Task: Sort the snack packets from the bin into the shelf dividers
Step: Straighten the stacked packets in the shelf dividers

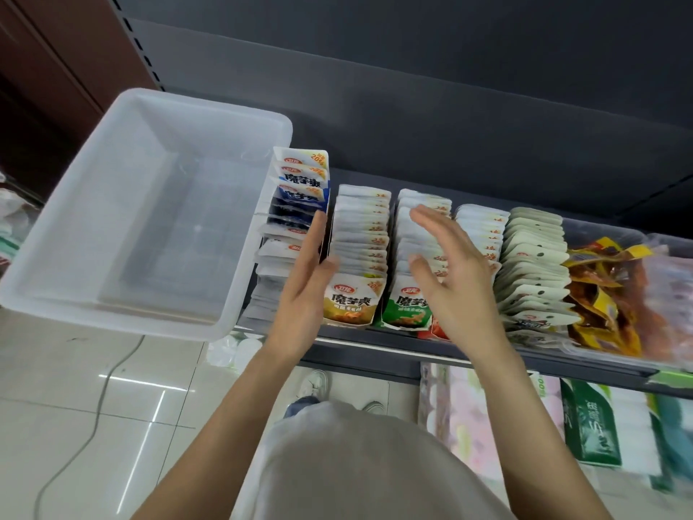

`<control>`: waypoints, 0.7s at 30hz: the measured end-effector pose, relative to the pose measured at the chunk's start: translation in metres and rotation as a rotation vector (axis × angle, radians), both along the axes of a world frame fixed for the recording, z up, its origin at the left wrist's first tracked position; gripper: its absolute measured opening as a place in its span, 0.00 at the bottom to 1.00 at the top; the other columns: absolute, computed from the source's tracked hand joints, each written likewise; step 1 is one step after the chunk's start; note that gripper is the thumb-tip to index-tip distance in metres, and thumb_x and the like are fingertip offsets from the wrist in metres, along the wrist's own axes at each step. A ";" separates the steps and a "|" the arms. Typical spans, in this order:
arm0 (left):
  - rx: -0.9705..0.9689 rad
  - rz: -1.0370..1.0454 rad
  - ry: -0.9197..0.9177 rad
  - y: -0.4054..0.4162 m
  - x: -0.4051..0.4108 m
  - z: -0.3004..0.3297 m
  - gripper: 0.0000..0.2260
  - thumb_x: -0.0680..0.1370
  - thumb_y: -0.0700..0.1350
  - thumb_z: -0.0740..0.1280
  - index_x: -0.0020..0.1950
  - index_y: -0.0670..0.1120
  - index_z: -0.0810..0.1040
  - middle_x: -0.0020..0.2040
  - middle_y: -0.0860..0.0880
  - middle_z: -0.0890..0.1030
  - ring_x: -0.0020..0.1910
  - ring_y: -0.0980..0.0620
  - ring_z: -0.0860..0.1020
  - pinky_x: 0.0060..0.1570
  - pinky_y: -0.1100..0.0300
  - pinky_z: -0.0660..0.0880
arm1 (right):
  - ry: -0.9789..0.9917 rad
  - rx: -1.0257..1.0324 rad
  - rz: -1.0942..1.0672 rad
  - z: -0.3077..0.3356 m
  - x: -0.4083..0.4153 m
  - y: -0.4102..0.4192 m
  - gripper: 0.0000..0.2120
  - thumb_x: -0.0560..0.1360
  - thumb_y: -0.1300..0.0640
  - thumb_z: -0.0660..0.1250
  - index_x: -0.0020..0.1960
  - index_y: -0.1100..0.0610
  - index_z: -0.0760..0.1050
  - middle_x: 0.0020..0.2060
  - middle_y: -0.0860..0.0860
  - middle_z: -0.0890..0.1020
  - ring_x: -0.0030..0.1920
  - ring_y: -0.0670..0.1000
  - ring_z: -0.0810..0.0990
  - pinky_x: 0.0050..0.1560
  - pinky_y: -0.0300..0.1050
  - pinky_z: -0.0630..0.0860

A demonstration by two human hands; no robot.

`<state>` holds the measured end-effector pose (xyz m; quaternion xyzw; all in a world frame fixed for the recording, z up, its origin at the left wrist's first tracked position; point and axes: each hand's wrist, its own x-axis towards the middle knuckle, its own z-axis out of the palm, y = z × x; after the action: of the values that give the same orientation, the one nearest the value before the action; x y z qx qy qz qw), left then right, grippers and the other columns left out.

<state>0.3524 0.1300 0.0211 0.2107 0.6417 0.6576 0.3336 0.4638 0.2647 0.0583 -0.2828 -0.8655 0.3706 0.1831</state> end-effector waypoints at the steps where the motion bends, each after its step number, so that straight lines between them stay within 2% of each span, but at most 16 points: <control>1: -0.006 -0.002 0.024 -0.006 0.007 -0.006 0.25 0.80 0.43 0.60 0.74 0.57 0.55 0.67 0.68 0.67 0.66 0.69 0.66 0.62 0.65 0.70 | -0.076 0.132 0.026 -0.007 0.004 -0.002 0.23 0.77 0.54 0.63 0.71 0.53 0.66 0.71 0.48 0.67 0.73 0.47 0.60 0.73 0.42 0.58; 3: -0.077 -0.004 0.156 -0.010 0.021 -0.023 0.32 0.76 0.40 0.63 0.76 0.53 0.53 0.73 0.58 0.64 0.72 0.59 0.62 0.70 0.52 0.65 | -0.244 0.345 0.093 -0.021 0.007 -0.009 0.30 0.74 0.46 0.66 0.73 0.56 0.64 0.73 0.53 0.65 0.74 0.54 0.56 0.73 0.53 0.57; 4: -0.124 0.005 0.212 -0.009 0.027 -0.032 0.34 0.75 0.41 0.64 0.77 0.51 0.51 0.75 0.55 0.62 0.73 0.57 0.60 0.70 0.48 0.64 | -0.318 0.429 0.102 -0.028 0.005 -0.014 0.33 0.73 0.43 0.68 0.72 0.57 0.65 0.73 0.55 0.64 0.75 0.56 0.54 0.73 0.58 0.57; 6: -0.192 0.043 0.242 -0.004 0.038 -0.045 0.36 0.76 0.41 0.65 0.77 0.53 0.47 0.75 0.53 0.61 0.73 0.55 0.62 0.69 0.48 0.66 | -0.387 0.543 0.070 -0.037 0.000 -0.020 0.34 0.71 0.40 0.68 0.69 0.59 0.69 0.73 0.59 0.63 0.74 0.60 0.53 0.72 0.62 0.57; 9: -0.247 0.093 0.372 0.003 0.047 -0.056 0.38 0.77 0.35 0.65 0.77 0.52 0.44 0.76 0.50 0.59 0.74 0.53 0.61 0.67 0.55 0.68 | -0.382 0.620 0.002 -0.043 -0.008 -0.020 0.30 0.73 0.39 0.66 0.64 0.61 0.74 0.73 0.59 0.63 0.74 0.62 0.53 0.71 0.62 0.57; 12: -0.281 0.139 0.534 0.008 0.046 -0.073 0.39 0.75 0.30 0.64 0.77 0.46 0.45 0.77 0.46 0.54 0.75 0.47 0.58 0.66 0.48 0.70 | -0.401 0.662 -0.027 -0.047 -0.013 -0.020 0.28 0.72 0.42 0.69 0.62 0.63 0.76 0.72 0.60 0.65 0.74 0.63 0.55 0.72 0.62 0.56; 14: -0.336 0.172 0.571 0.011 0.048 -0.077 0.40 0.73 0.29 0.65 0.77 0.45 0.46 0.77 0.45 0.56 0.74 0.45 0.61 0.62 0.47 0.73 | -0.392 0.687 -0.034 -0.049 -0.017 -0.022 0.28 0.71 0.44 0.70 0.62 0.63 0.76 0.71 0.60 0.67 0.73 0.63 0.57 0.71 0.61 0.56; 16: -0.405 0.227 0.585 0.013 0.051 -0.074 0.40 0.72 0.30 0.67 0.77 0.45 0.48 0.75 0.45 0.60 0.71 0.45 0.66 0.56 0.56 0.75 | -0.354 0.691 -0.032 -0.049 -0.019 -0.024 0.29 0.72 0.44 0.69 0.65 0.63 0.74 0.71 0.59 0.67 0.73 0.62 0.58 0.71 0.59 0.58; 18: -0.428 0.286 0.603 0.014 0.053 -0.071 0.40 0.72 0.32 0.69 0.77 0.45 0.51 0.73 0.46 0.65 0.69 0.46 0.68 0.53 0.62 0.70 | -0.249 0.638 -0.047 -0.043 -0.012 -0.028 0.28 0.74 0.45 0.68 0.66 0.63 0.71 0.69 0.59 0.70 0.70 0.59 0.65 0.67 0.52 0.66; 19: -0.425 0.307 0.599 0.014 0.052 -0.071 0.40 0.71 0.32 0.70 0.77 0.45 0.52 0.72 0.46 0.66 0.68 0.46 0.68 0.53 0.62 0.69 | -0.161 0.585 -0.068 -0.039 -0.005 -0.031 0.25 0.76 0.47 0.67 0.66 0.62 0.71 0.66 0.58 0.74 0.66 0.56 0.72 0.62 0.46 0.71; 21: -0.416 0.312 0.547 0.013 0.050 -0.070 0.39 0.71 0.33 0.71 0.76 0.46 0.54 0.72 0.48 0.66 0.69 0.47 0.67 0.55 0.59 0.70 | -0.010 0.424 -0.099 -0.032 0.010 -0.038 0.18 0.77 0.53 0.64 0.64 0.60 0.73 0.54 0.54 0.82 0.49 0.50 0.82 0.50 0.35 0.75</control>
<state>0.4023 0.1433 -0.0493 0.2062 0.8512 0.4756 0.0815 0.4740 0.2269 0.0267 -0.2820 -0.9101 0.1692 0.2523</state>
